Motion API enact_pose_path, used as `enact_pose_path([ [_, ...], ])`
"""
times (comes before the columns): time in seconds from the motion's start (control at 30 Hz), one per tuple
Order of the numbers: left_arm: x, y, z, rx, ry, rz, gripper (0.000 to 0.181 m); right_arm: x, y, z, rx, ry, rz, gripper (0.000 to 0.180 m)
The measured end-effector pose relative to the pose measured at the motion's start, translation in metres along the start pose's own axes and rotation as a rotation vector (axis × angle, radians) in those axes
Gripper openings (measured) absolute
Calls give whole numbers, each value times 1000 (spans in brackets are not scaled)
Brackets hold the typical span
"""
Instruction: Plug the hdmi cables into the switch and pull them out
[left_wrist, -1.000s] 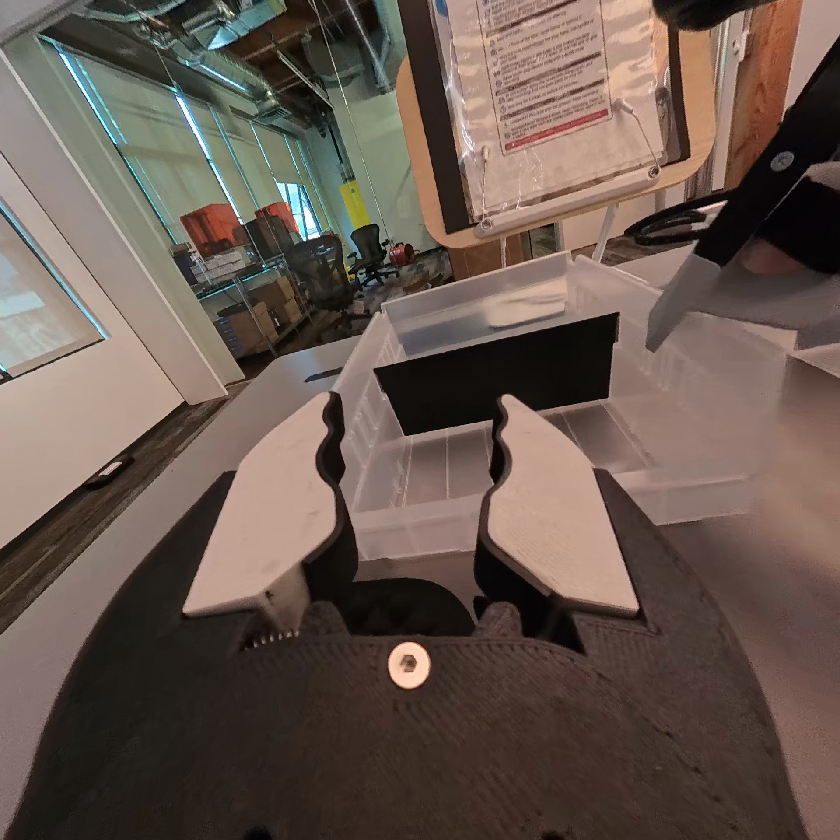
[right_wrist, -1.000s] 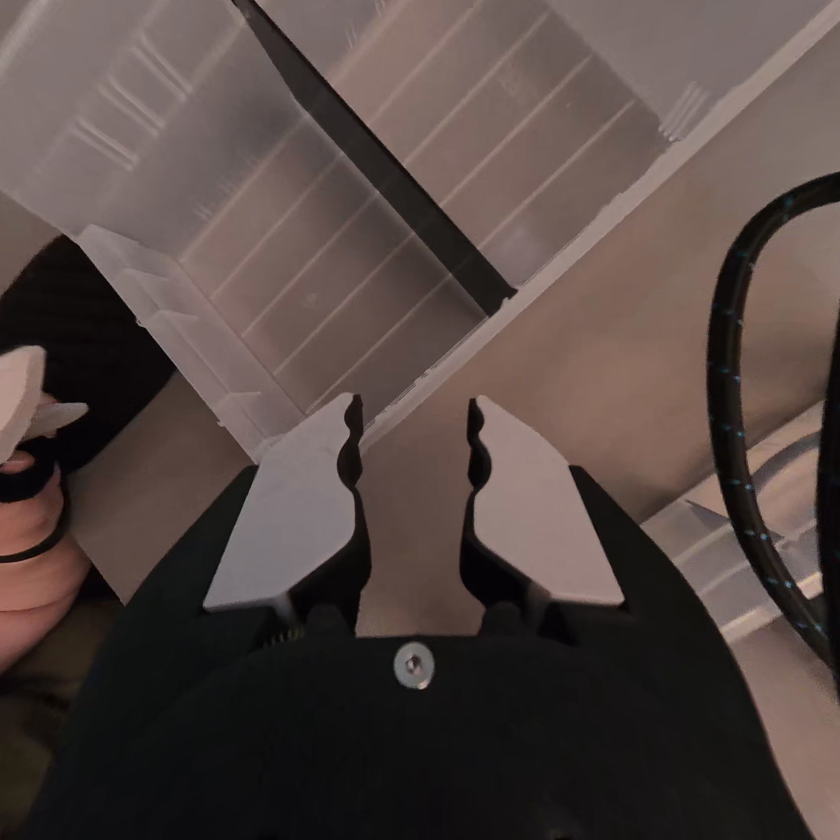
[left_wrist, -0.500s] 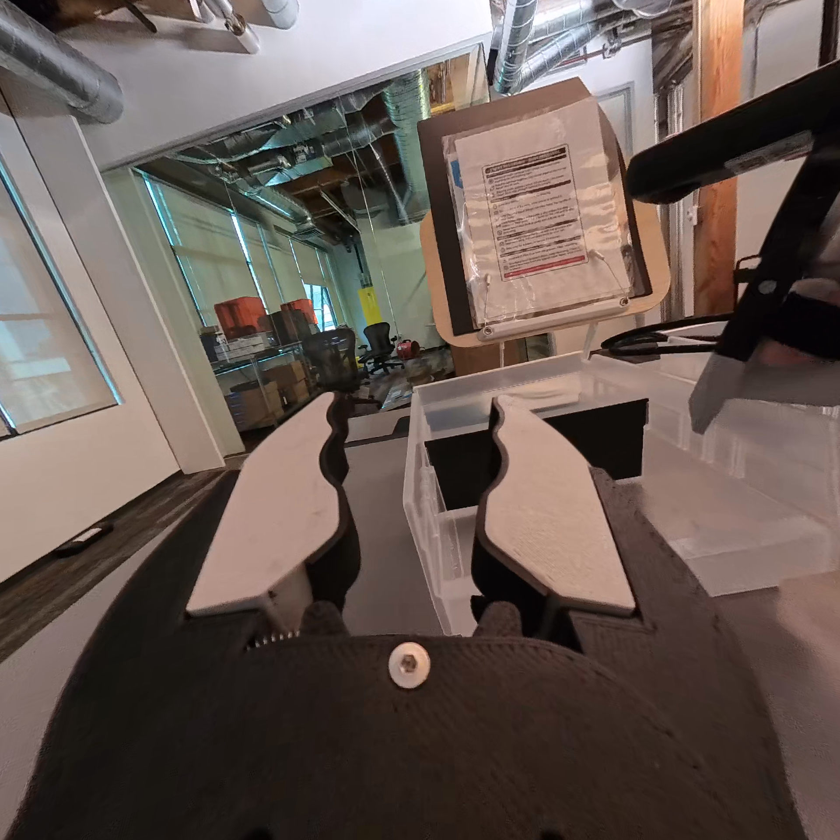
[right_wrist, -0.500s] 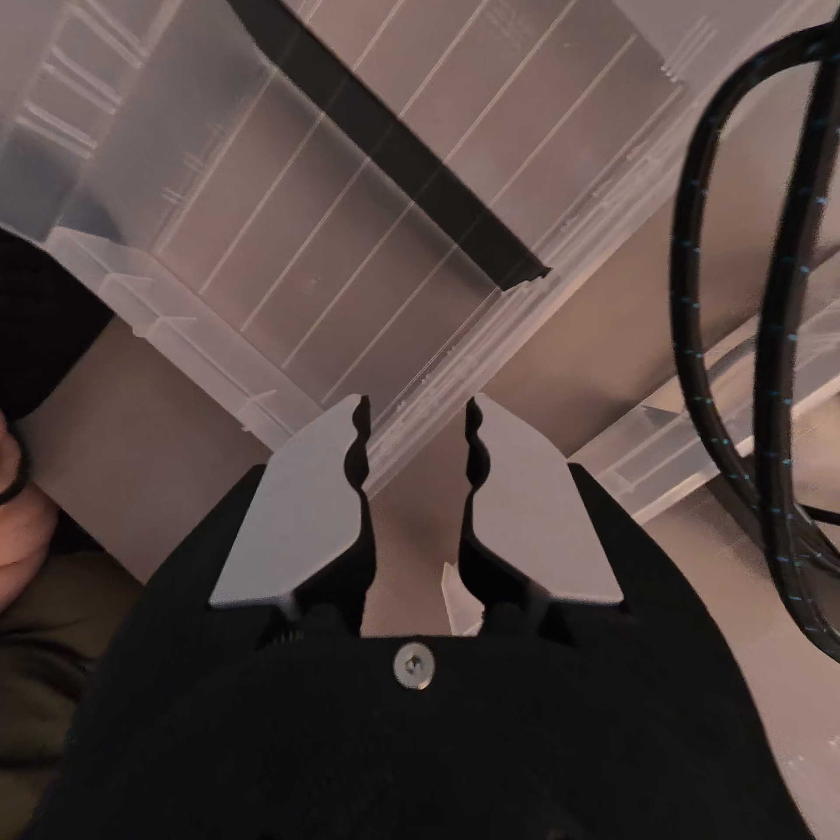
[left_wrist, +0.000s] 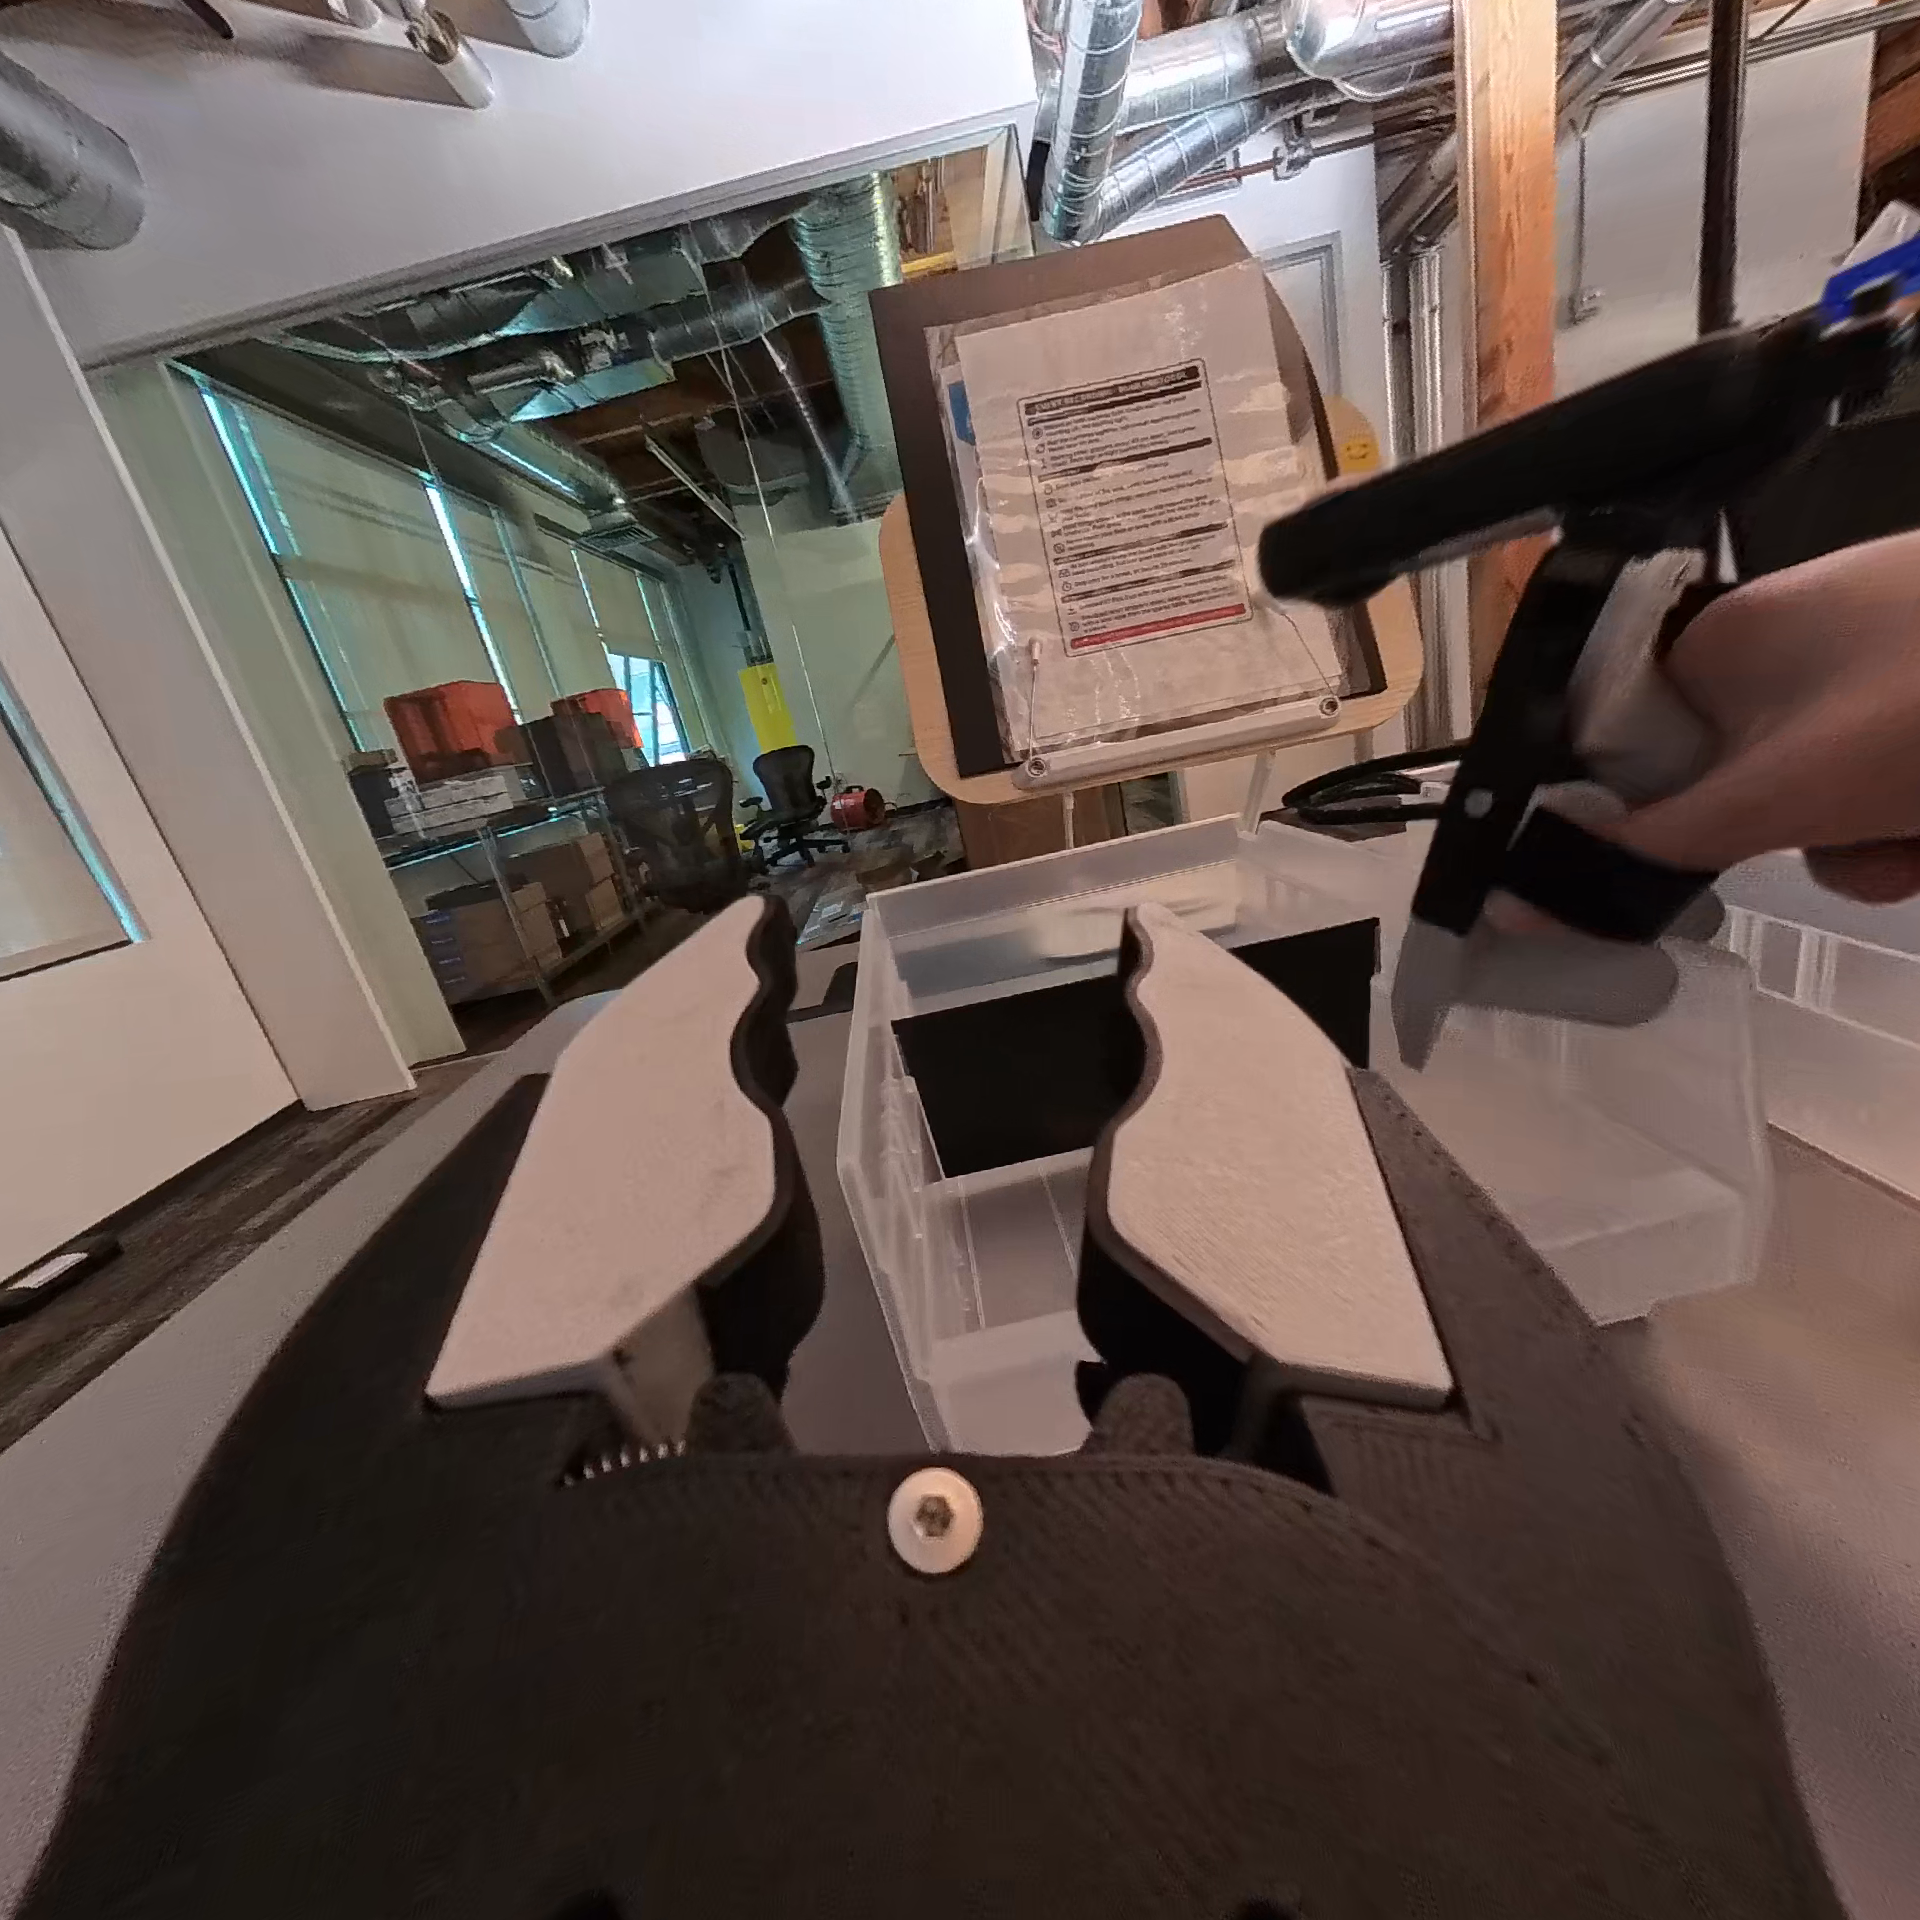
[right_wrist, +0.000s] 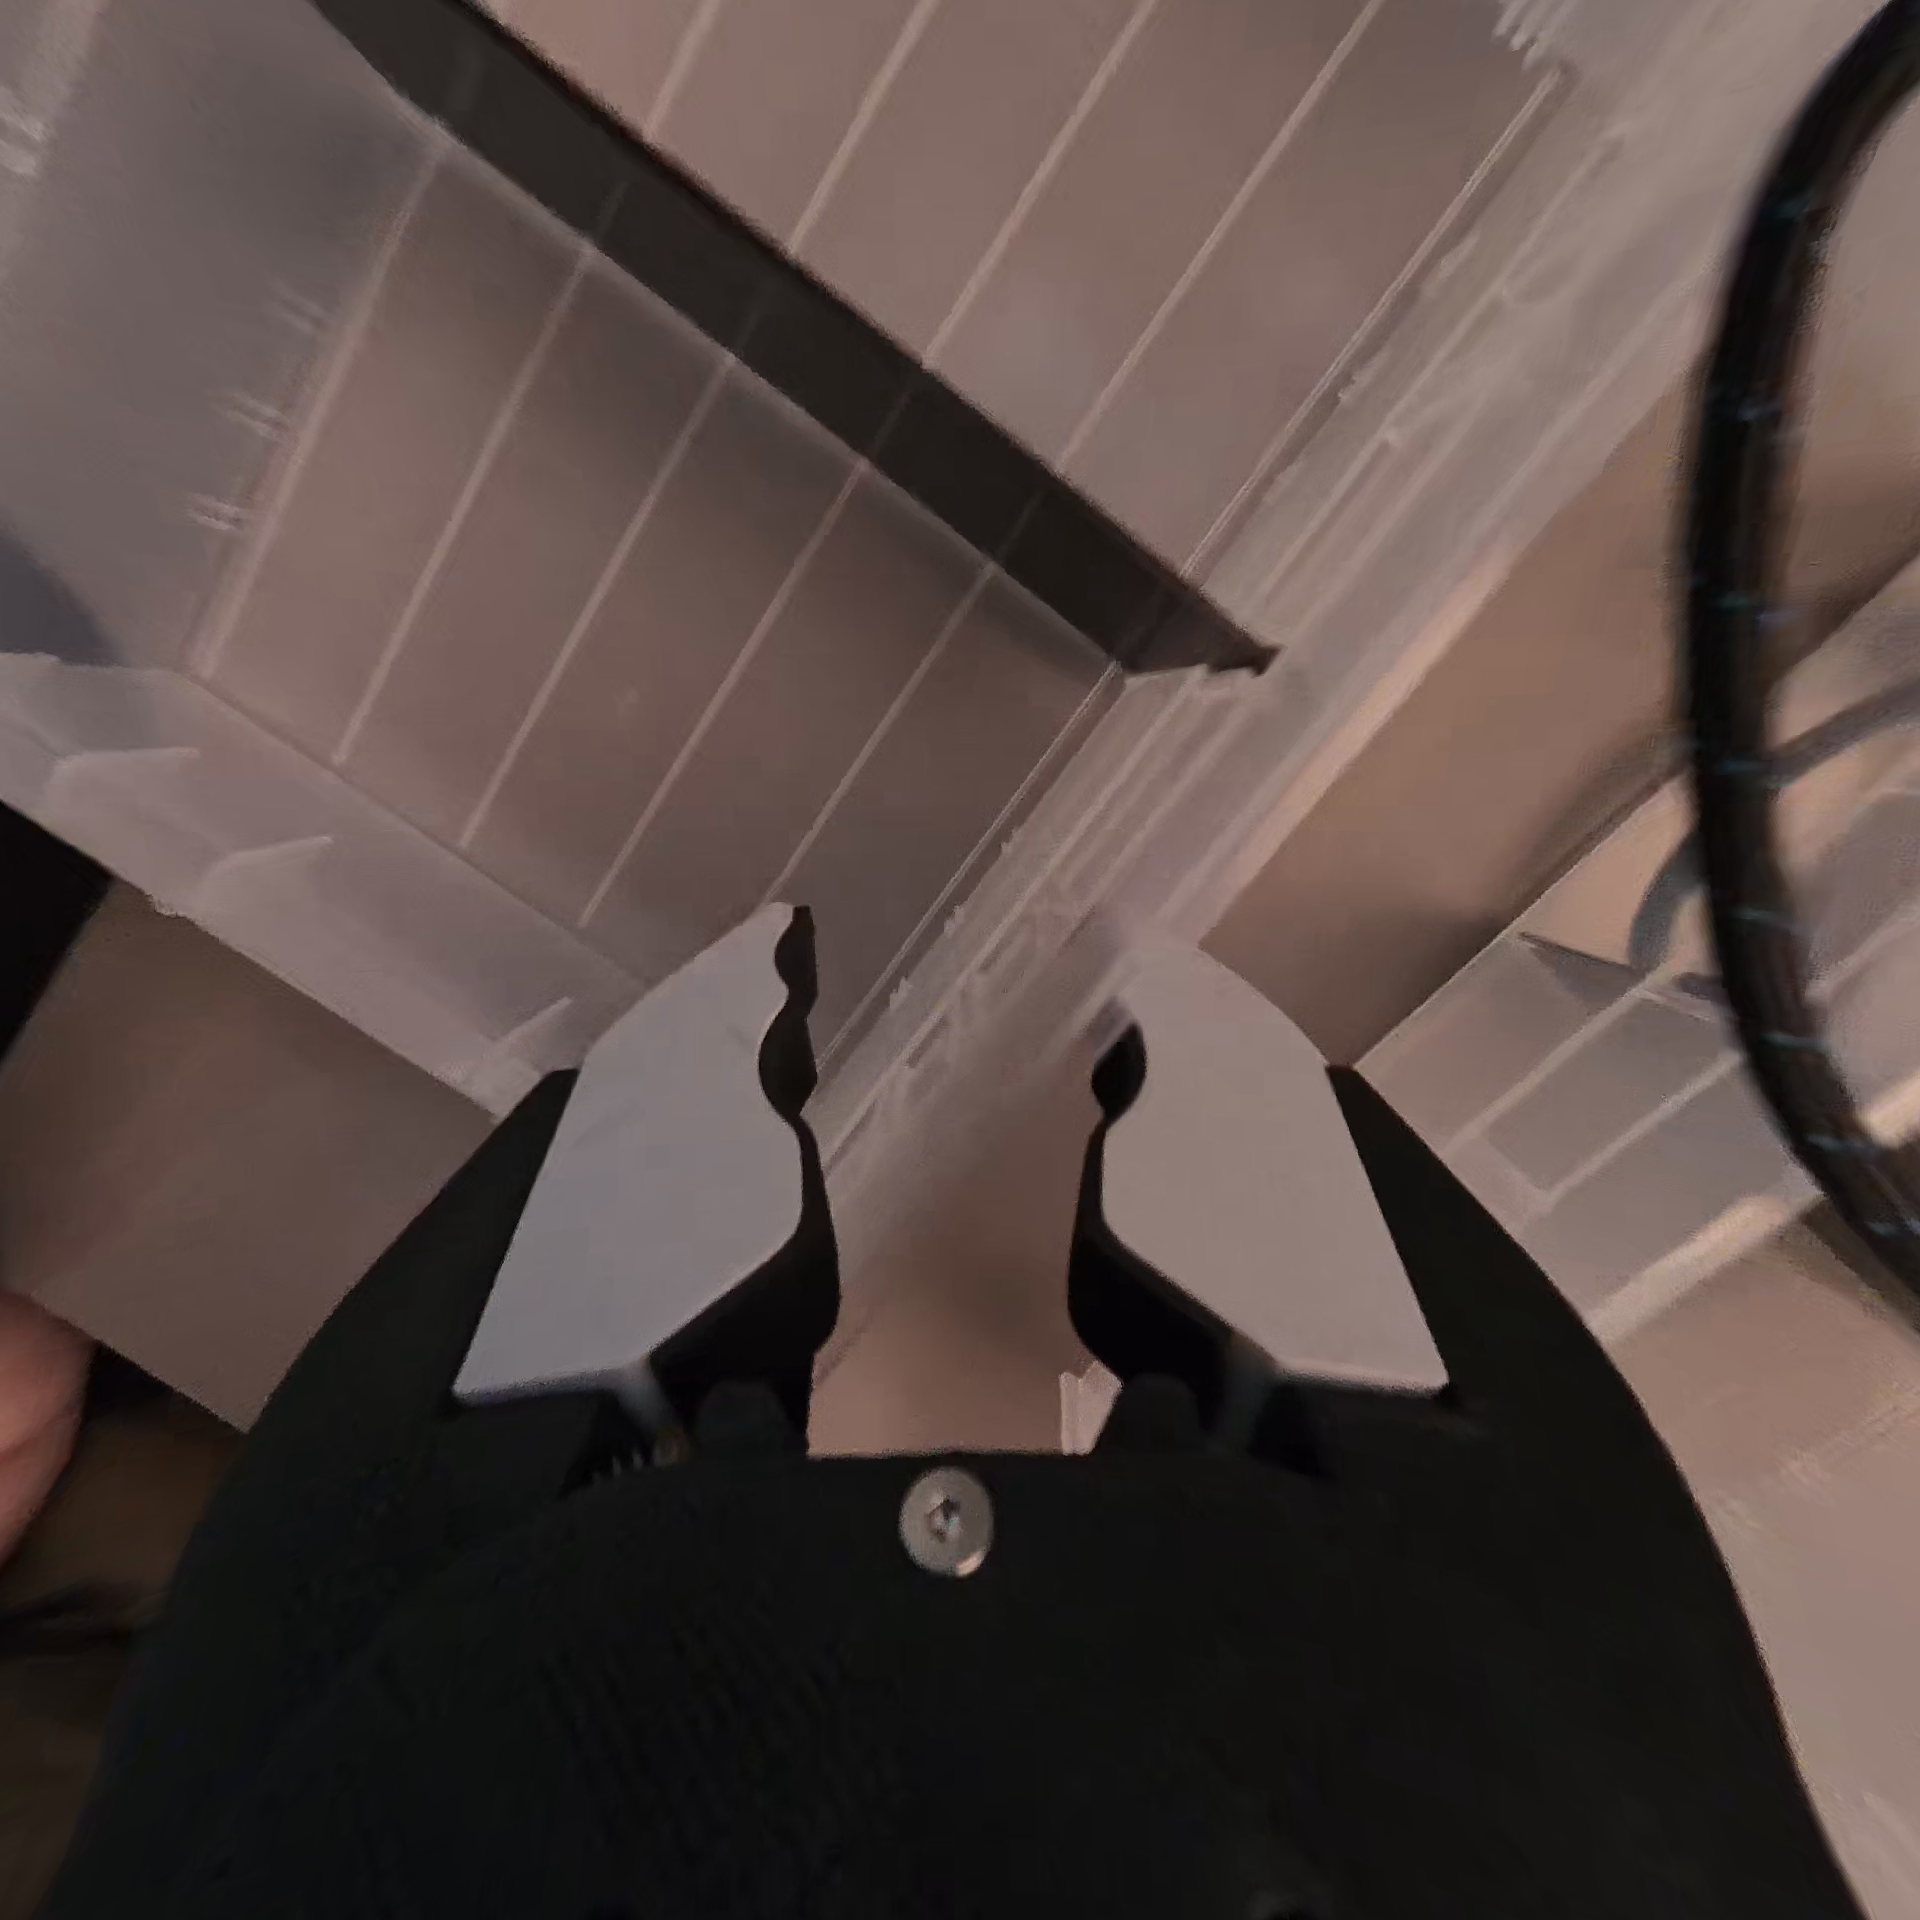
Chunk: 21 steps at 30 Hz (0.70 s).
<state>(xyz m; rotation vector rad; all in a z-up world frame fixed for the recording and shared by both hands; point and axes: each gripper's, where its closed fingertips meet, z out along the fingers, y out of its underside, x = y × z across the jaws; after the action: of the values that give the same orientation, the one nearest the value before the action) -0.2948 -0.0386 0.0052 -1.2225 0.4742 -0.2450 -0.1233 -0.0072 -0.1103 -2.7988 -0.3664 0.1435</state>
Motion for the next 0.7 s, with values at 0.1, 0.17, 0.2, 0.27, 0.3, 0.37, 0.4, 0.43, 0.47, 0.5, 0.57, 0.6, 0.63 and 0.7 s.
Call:
enact_pose_path([
  [0.1, 0, 2, 0, -7, 1, 6, 58, 8, 6, 12, -53, 72, -10, 52],
  [0.17, 1, 2, 1, -8, 1, 11, 58, 8, 5, 11, -56, 55, 2, 49],
  [0.2, 1, 2, 1, -9, 3, 13, 57, 10, 5, 11, -54, 57, 6, 46],
  [0.27, 2, 2, 1, -13, 4, 17, 57, 18, 10, 9, -82, 82, 8, 40],
  [0.3, 2, 3, 1, -14, 3, 19, 57, 20, 13, 8, -95, 73, 16, 34],
  [0.37, 2, 3, 0, -14, 6, 20, 56, 18, 16, 6, -104, -4, 40, 19],
  [0.4, 3, 2, 0, -11, 8, 18, 56, 20, 16, 6, -106, -17, 44, 13],
  [0.43, 4, 1, 0, -5, 16, 14, 55, 24, 16, 6, -106, -9, 35, 8],
  [0.47, 6, 0, 0, 2, 34, 5, 61, 22, 15, 7, -102, -24, 15, 8],
  [0.5, 8, -1, -1, 6, 46, -1, 57, 20, 14, 8, -97, -26, 0, 8],
  [0.57, 9, -2, -2, 15, 45, 15, 56, 22, 12, 9, -91, 9, -17, 11],
  [0.6, 10, -5, -3, 30, 53, 10, 55, 23, 12, 10, -96, 20, -30, 12],
  [0.63, 11, -9, -5, 53, 71, -12, 54, 24, 13, 10, -102, 28, -37, 15],
  [0.7, 11, -15, -8, 93, 95, -60, 52, 25, 23, 18, -183, 38, -44, 21],
])
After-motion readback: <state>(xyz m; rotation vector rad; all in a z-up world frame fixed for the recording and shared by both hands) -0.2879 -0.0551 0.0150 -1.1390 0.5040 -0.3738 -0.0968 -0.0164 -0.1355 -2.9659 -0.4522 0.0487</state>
